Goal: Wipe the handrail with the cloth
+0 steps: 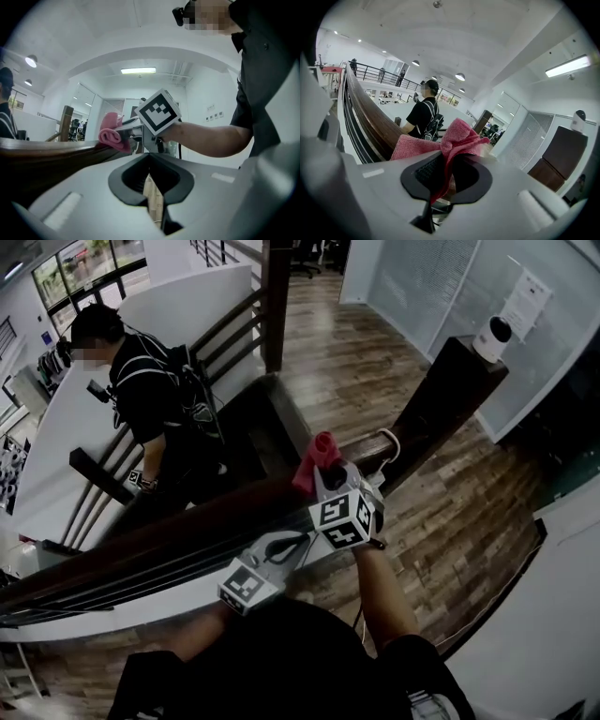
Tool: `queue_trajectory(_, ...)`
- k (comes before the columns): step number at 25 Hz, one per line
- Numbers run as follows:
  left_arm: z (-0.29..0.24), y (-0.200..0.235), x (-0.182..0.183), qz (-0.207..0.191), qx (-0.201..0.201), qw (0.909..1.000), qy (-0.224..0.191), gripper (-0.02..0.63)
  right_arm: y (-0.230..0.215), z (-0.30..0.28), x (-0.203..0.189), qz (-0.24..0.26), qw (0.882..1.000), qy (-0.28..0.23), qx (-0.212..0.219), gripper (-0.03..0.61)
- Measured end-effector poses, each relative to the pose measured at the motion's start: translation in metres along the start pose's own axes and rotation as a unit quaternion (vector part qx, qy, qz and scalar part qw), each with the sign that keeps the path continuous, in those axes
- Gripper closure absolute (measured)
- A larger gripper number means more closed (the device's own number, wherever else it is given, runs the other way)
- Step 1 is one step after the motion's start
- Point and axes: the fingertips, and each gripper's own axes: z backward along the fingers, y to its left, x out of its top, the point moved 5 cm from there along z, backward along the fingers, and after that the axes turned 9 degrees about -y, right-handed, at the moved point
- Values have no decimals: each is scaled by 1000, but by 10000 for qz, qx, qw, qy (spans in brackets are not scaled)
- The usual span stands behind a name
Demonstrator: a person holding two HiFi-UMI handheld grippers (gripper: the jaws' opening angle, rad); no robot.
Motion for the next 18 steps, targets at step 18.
queue_trajectory(18, -24, -7, -6, -343, 658, 9972, -35, 614, -61, 1, -36, 26, 9999, -79, -93, 535)
